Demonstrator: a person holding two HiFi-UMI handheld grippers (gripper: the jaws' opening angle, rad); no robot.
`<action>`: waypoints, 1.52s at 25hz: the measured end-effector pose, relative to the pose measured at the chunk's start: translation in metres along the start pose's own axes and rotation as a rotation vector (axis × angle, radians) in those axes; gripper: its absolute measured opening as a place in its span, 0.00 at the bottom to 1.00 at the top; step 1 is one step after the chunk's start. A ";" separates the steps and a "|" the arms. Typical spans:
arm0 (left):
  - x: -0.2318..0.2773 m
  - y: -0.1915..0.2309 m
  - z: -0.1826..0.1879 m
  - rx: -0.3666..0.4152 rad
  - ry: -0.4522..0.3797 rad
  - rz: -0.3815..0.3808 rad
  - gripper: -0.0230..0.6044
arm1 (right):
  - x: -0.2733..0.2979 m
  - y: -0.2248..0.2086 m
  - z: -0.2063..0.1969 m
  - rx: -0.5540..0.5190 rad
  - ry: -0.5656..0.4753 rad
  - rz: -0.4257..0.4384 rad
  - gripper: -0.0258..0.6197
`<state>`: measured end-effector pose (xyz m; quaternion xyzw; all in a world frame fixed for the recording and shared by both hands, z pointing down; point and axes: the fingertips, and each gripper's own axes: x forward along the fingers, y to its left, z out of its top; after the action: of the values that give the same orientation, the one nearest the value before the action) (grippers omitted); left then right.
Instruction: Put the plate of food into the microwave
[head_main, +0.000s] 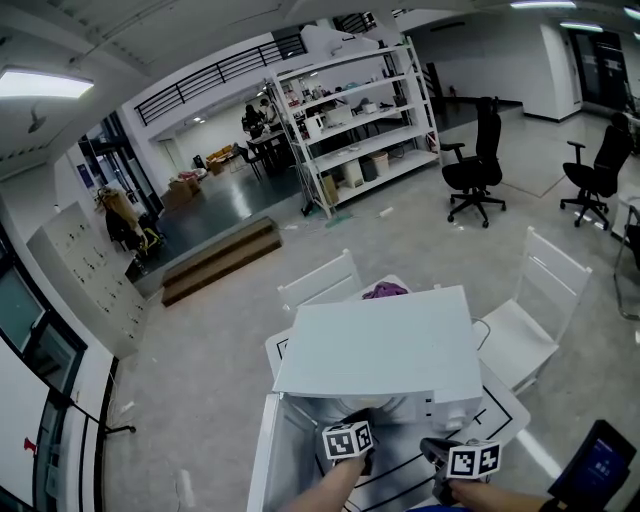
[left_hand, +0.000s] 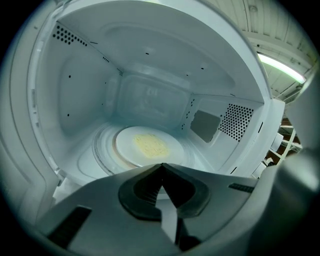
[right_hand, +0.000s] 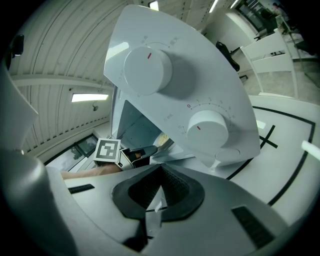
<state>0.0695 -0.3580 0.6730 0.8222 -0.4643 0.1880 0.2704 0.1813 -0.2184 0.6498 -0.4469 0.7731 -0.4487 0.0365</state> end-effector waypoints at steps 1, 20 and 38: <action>0.001 0.000 0.002 0.000 0.000 0.001 0.05 | 0.000 0.000 0.001 0.001 -0.001 -0.002 0.04; -0.004 0.000 -0.001 -0.027 -0.018 0.026 0.05 | -0.010 0.000 0.005 -0.013 -0.007 0.015 0.04; -0.088 -0.017 -0.028 -0.087 -0.140 0.050 0.05 | -0.009 0.028 -0.002 -0.121 0.036 0.130 0.04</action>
<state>0.0389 -0.2752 0.6404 0.8088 -0.5103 0.1163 0.2681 0.1670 -0.2053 0.6271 -0.3891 0.8265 -0.4060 0.0246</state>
